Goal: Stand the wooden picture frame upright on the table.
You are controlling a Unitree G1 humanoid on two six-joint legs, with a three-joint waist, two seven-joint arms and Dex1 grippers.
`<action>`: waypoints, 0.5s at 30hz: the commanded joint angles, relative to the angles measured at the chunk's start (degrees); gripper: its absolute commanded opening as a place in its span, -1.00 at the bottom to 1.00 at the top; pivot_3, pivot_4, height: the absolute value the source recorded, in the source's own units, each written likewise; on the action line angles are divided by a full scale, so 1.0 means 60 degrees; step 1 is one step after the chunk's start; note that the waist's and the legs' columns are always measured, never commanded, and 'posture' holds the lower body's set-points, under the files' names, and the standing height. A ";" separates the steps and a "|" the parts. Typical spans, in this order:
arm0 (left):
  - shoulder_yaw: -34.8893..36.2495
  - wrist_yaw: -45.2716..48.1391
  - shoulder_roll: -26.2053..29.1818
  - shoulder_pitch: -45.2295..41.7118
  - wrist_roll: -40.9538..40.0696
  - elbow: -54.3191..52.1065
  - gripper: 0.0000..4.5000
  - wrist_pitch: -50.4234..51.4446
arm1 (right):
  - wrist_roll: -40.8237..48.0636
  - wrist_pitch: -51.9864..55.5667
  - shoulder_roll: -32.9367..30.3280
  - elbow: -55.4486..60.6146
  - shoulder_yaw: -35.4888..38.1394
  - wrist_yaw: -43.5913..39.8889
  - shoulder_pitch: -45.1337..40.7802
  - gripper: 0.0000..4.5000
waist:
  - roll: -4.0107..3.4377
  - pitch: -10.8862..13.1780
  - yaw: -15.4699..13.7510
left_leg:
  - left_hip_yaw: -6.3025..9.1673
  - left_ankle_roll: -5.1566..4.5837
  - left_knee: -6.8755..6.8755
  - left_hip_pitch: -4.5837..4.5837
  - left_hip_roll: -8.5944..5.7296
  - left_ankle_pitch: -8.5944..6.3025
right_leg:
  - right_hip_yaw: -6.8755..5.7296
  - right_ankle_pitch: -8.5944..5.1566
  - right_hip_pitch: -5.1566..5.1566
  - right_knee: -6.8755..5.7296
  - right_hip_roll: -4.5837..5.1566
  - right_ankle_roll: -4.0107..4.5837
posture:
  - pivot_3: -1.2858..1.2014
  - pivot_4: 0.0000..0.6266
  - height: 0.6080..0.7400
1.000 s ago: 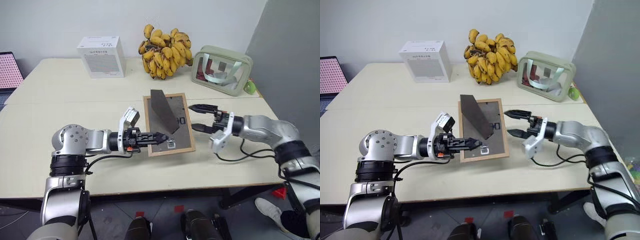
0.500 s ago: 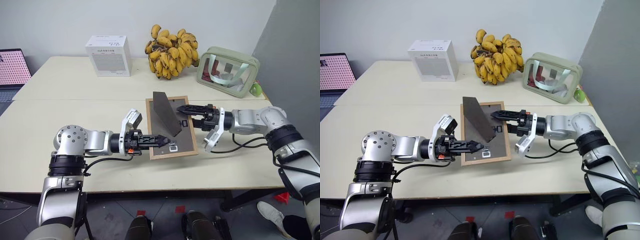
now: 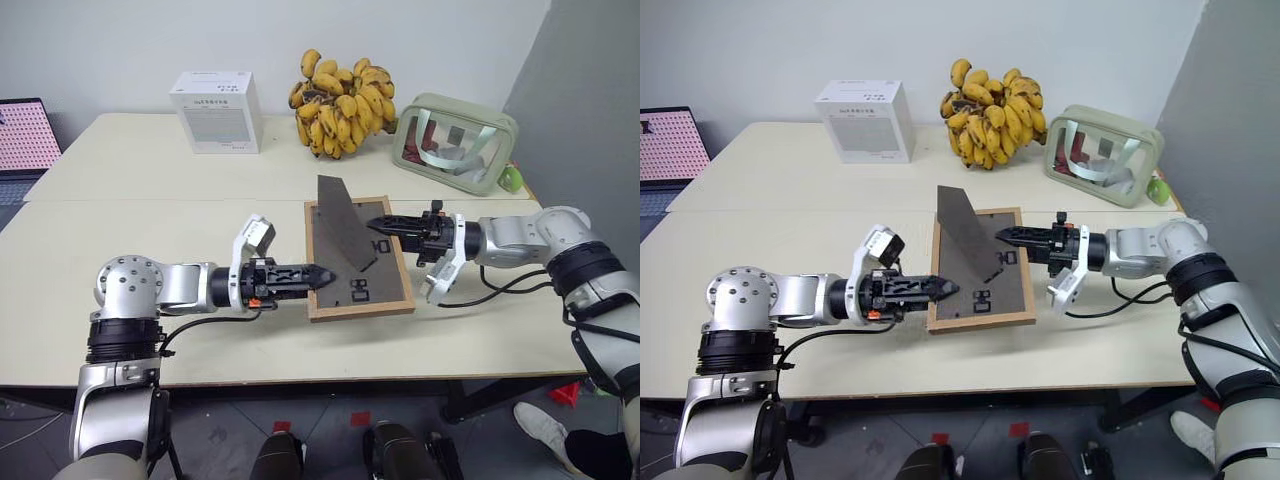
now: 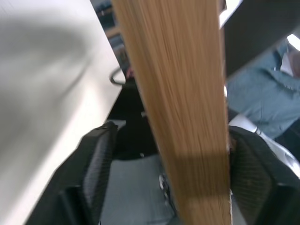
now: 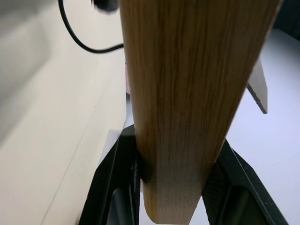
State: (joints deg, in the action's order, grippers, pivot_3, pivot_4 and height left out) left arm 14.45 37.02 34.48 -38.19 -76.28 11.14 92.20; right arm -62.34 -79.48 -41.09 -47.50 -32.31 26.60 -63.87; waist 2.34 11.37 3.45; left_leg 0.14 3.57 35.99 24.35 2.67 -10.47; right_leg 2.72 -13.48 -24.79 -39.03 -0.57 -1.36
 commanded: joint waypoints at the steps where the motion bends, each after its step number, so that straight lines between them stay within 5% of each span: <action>1: 0.1085 -0.0243 0.0545 0.0093 -0.0227 -0.0141 0.98 -0.0108 | 0.1998 -0.0877 0.0211 -0.1503 0.0093 -0.1134 -0.0580 -0.44 | 0.0000 0.0000 0.0011 | 0.0000 0.0000 0.0000 -0.0002 0.0000 0.0000 | 0.0000 0.0000 0.0002 0.0000 0.0000 0.0000 | 0.03 -0.52 1.00; 3: 0.1703 -0.0482 0.0893 0.0304 -0.0265 -0.0594 1.00 -0.0408 | 0.3643 -0.0645 0.0946 -0.3373 0.0280 -0.3480 -0.0752 -0.44 | 0.0010 0.0007 0.0090 | -0.0002 -0.0001 -0.0002 -0.0037 0.0001 0.0000 | 0.0001 0.0000 0.0036 0.0006 0.0000 0.0001 | 0.03 -0.52 1.00; 5: 0.2123 -0.0705 0.1172 0.0727 -0.0268 -0.1926 1.00 -0.0852 | 0.7981 0.2338 0.2046 -0.2992 0.1400 -0.8876 0.0008 -0.44 | 0.0084 0.0030 0.0225 | 0.0002 -0.0003 -0.0016 -0.0126 0.0004 -0.0002 | -0.0003 -0.0005 0.0129 0.0023 0.0001 0.0006 | 0.03 -0.52 1.00; 7: 0.2178 -0.0952 0.1319 0.1106 0.0275 -0.3387 1.00 -0.1720 | 1.0834 0.5800 0.2923 -0.1930 0.2564 -1.2377 0.0323 -0.44 | 0.0112 0.0035 0.0250 | 0.0034 -0.0003 -0.0034 -0.0229 0.0027 -0.0003 | -0.0019 -0.0006 0.0259 0.0049 0.0002 0.0008 | 0.03 -0.52 1.00; 12: 0.1262 -0.1192 0.1446 0.1996 0.3194 -0.5649 1.00 -0.4994 | 1.4337 1.3667 0.3904 0.0590 0.4008 -1.5113 0.0244 -0.44 | 0.0050 0.0072 0.0008 | 0.0101 -0.0006 -0.0029 -0.0235 0.0007 0.0001 | -0.0052 -0.0024 0.0265 0.0016 0.0032 0.0037 | 0.03 -0.52 1.00; 15: 0.0272 -0.0964 0.1360 0.2746 0.5336 -0.5954 1.00 -0.7322 | 1.5049 1.6419 0.4366 0.0442 0.4293 -1.6004 -0.0041 -0.44 | 0.0037 0.0066 -0.0122 | 0.0090 -0.0004 -0.0034 -0.0234 0.0011 0.0001 | -0.0057 -0.0053 0.0257 0.0015 0.0030 0.0091 | 0.03 -0.52 1.00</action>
State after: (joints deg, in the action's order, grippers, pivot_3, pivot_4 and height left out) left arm 19.33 30.25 42.56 -23.07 -52.08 -22.50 57.37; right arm 23.79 9.70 -15.93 -46.23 -8.74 -65.52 -62.56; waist 2.56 11.77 2.72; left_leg 0.65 3.55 35.77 22.93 2.74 -10.46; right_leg 2.39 -13.84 -23.26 -38.93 -0.39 -0.73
